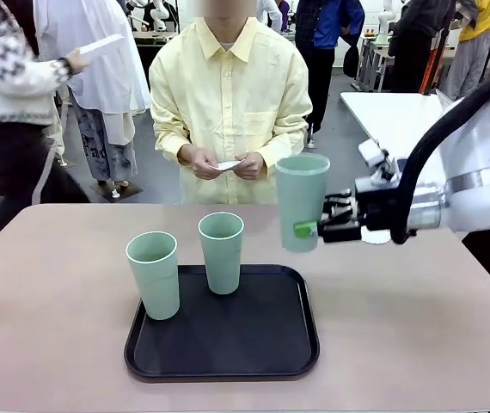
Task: Place coasters on the table and set cups on them.
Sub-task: Pick up one Reusable plastic cup and place it on a coaster set by the human.
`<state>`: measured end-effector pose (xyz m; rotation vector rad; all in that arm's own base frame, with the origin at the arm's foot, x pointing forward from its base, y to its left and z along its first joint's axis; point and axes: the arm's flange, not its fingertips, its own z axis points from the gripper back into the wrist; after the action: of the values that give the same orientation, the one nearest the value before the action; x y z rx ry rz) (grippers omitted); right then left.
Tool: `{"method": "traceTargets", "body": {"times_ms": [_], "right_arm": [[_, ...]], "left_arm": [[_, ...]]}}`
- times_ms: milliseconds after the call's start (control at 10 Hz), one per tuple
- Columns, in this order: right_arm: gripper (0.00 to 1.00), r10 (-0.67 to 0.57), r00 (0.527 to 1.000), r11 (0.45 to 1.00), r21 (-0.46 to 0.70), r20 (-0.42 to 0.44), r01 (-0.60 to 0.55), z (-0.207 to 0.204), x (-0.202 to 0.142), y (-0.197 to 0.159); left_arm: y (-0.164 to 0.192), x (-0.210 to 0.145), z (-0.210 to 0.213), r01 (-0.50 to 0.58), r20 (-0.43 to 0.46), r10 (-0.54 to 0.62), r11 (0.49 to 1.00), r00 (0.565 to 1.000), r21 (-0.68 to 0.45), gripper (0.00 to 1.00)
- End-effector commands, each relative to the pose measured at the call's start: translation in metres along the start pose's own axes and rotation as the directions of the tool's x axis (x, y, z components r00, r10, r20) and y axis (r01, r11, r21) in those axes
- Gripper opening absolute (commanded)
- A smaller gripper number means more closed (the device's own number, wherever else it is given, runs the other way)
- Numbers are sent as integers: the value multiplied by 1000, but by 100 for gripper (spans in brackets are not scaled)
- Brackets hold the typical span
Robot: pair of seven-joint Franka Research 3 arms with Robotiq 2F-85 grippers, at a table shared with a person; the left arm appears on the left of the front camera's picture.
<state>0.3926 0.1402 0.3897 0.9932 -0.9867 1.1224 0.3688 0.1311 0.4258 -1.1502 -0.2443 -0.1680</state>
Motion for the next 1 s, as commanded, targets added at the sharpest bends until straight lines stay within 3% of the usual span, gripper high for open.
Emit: {"method": "traceTargets", "body": {"times_ms": [0,200,300,600,700,900], "right_arm": [[21,-15,999,1000,0,-35,15,2,21,9],[21,7,997,1000,-26,-75,-9,1,18,11],[21,0,1000,1000,-7,-8,0,3,30,11],[21,0,1000,1000,-7,-8,0,3,30,11],[81,6,1000,1000,-11,-27,-6,3,29,12],[81,52,999,998,-31,5,-52,52,33,-40]], "left_arm": [[-1,0,1,17,10,-17,1000,1000,-17,100],[-1,0,1,17,10,-17,1000,1000,-17,100],[-1,0,1,17,10,-17,1000,1000,-17,100],[-1,0,1,17,10,-17,1000,1000,-17,100],[-1,0,1,17,10,-17,1000,1000,-17,100],[-1,0,1,17,10,-17,1000,1000,-17,100]]}}
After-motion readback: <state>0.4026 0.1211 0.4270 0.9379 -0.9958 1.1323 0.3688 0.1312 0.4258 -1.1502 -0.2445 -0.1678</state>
